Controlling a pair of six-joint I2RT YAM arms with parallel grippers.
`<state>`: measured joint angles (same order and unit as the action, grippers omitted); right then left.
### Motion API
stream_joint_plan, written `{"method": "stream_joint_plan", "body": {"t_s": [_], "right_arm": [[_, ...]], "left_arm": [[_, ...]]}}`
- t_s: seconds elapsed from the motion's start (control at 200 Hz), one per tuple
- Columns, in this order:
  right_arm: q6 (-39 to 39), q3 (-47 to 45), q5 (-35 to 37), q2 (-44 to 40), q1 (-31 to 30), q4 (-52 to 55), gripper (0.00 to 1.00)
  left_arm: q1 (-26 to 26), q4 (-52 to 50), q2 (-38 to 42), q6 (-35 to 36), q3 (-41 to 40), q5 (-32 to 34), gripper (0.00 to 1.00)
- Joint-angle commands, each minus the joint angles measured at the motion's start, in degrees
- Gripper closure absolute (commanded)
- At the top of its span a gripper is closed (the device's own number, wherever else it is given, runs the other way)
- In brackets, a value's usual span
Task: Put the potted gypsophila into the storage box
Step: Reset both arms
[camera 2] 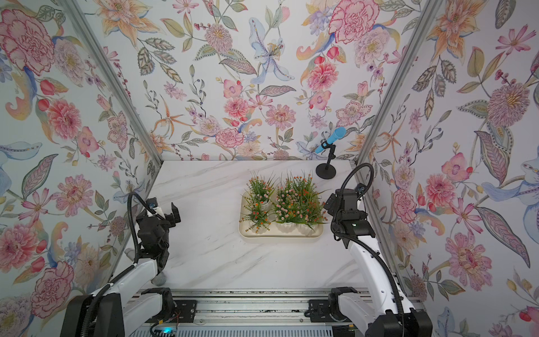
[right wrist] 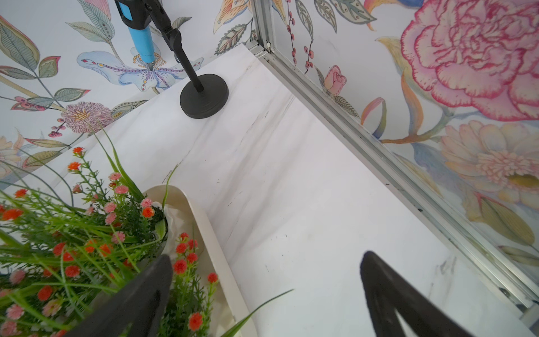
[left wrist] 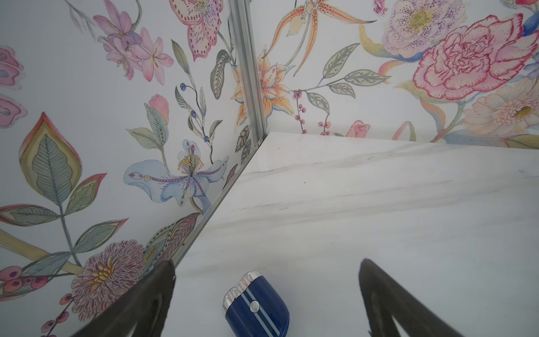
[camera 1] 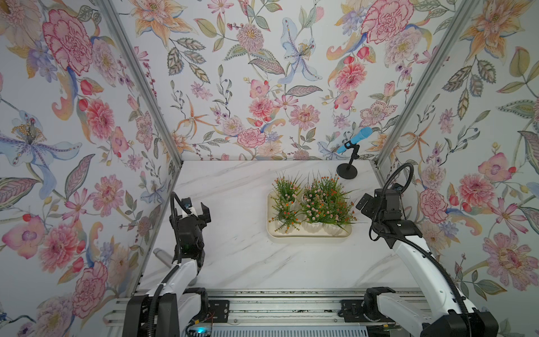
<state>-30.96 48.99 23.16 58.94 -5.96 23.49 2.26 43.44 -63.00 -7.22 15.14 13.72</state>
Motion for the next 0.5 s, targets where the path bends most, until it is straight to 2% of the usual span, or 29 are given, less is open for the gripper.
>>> {"method": "stream_joint_plan", "body": {"t_s": [0.0, 0.11, 0.185, 0.295, 0.365, 0.495], "right_arm": [[-2.7, -0.1, 0.3, -1.8, -0.4, 1.7, 0.00], [-3.0, 0.6, 0.5, -2.3, -0.9, 3.8, 0.00], [-3.1, 1.9, 1.5, -3.0, -1.2, 6.2, 0.00], [-3.3, 2.3, 3.2, -5.2, -1.3, 7.5, 0.00], [-3.8, 1.9, 3.9, -6.7, -1.3, 7.5, 0.00], [-5.4, 1.1, 4.5, -7.3, -1.4, 7.5, 0.00]], "left_arm": [[0.4, 14.7, -4.8, 0.3, -1.4, -1.2, 0.00], [0.5, 24.9, -11.2, -0.1, -3.5, -1.2, 0.00], [0.5, 26.2, -14.4, 0.7, -3.3, -3.0, 0.00], [0.5, 34.6, -19.4, 0.7, -5.4, -2.8, 0.00], [0.4, 33.2, -19.0, 0.9, -5.3, -3.6, 0.00], [0.3, 36.7, -20.1, 2.0, -6.7, -5.9, 0.00]]}}
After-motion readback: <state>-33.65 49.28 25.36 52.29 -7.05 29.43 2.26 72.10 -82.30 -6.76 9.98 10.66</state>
